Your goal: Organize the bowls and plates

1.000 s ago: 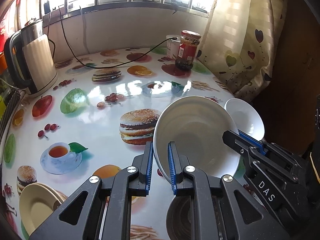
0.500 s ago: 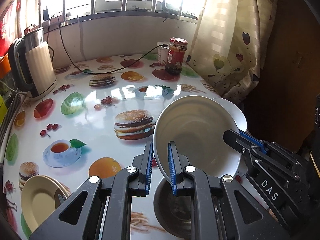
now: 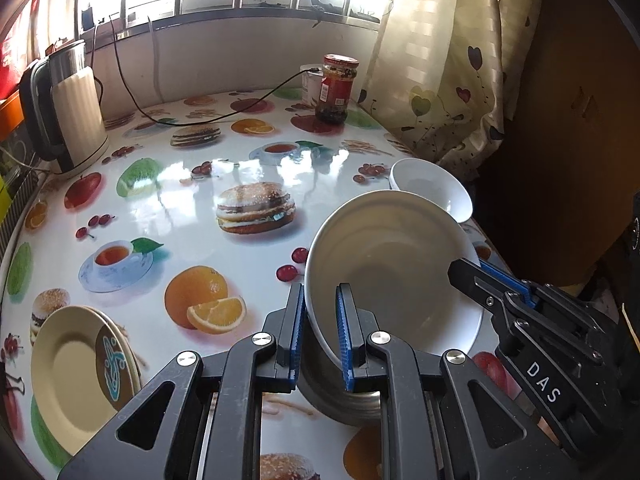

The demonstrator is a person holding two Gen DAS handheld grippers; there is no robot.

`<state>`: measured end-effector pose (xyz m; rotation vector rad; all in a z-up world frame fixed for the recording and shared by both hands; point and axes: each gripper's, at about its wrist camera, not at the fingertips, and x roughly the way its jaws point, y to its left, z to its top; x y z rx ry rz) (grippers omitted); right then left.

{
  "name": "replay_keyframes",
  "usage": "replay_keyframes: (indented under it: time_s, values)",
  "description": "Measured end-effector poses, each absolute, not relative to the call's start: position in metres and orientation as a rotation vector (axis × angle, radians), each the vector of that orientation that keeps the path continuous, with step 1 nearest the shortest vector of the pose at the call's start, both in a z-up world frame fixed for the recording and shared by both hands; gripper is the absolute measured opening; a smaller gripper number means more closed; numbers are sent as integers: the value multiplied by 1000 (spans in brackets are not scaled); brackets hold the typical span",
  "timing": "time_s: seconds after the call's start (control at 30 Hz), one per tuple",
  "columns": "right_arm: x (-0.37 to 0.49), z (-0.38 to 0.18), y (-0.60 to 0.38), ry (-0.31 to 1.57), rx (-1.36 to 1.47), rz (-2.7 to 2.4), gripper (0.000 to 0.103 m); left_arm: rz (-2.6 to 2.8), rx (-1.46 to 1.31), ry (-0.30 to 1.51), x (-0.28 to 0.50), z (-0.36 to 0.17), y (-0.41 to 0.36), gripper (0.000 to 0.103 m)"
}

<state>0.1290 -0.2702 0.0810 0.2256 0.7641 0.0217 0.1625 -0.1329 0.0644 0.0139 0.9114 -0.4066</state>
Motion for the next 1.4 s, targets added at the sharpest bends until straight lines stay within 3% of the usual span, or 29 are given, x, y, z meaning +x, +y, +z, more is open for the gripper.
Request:
replay_keyframes:
  time_s: [1.4]
  values:
    - [118,50,-272,850,265,10,14,-416,0,1006,156,37,-132,18]
